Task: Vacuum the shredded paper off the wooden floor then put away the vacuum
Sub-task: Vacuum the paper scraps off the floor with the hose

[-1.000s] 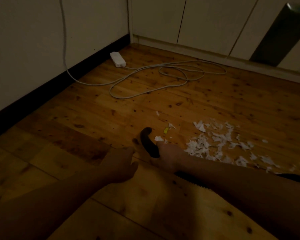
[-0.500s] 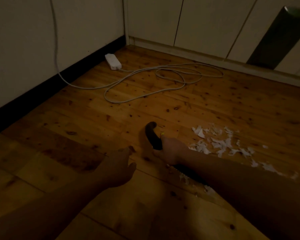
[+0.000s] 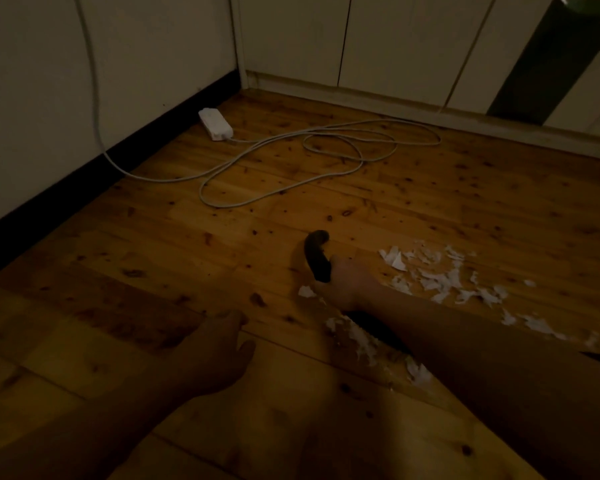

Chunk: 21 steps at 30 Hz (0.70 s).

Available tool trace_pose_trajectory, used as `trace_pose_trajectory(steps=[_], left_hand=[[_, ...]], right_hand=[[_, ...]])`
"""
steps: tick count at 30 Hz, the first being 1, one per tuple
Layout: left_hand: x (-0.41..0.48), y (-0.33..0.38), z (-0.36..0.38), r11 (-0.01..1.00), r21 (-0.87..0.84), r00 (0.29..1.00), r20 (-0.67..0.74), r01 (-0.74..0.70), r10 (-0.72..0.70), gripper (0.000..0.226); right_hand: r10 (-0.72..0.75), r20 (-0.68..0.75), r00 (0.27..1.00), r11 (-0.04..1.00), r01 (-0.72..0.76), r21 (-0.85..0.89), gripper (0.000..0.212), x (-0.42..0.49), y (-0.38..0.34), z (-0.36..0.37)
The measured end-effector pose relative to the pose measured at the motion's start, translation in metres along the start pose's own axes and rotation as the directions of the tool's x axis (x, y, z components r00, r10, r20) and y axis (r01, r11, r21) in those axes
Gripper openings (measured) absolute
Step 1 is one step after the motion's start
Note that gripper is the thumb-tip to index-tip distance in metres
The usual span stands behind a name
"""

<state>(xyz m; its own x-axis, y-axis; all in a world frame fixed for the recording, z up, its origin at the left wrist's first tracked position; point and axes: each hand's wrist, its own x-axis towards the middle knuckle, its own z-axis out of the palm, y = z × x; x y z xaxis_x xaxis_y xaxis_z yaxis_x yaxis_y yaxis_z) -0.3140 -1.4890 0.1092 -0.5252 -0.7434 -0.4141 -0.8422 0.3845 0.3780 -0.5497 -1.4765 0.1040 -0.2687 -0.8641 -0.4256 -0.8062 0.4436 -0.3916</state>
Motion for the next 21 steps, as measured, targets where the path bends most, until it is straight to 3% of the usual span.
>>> trace_pose_trajectory(steps=[6, 11, 15, 21], left_hand=[[-0.002, 0.016, 0.001, 0.997, 0.071, 0.999, -0.003, -0.040, 0.040, 0.052], [-0.006, 0.045, 0.003, 0.990, 0.096, 0.995, -0.009, -0.101, 0.102, 0.054], [-0.009, 0.071, 0.002, 0.983, 0.107, 0.988, -0.014, -0.149, 0.152, 0.054], [-0.026, 0.093, 0.006, 0.980, 0.097, 0.983, -0.041, -0.173, 0.178, 0.051]], right_hand=[[-0.012, 0.045, 0.999, 1.000, 0.011, 0.026, 0.055, -0.029, 0.014, 0.002], [-0.046, 0.026, 0.999, 0.998, 0.045, 0.038, 0.030, -0.064, 0.027, -0.007], [-0.091, 0.065, 0.994, 0.996, 0.091, 0.008, 0.042, -0.098, 0.037, -0.016], [-0.227, 0.134, 0.965, 0.974, 0.224, 0.036, 0.036, -0.151, 0.032, -0.002]])
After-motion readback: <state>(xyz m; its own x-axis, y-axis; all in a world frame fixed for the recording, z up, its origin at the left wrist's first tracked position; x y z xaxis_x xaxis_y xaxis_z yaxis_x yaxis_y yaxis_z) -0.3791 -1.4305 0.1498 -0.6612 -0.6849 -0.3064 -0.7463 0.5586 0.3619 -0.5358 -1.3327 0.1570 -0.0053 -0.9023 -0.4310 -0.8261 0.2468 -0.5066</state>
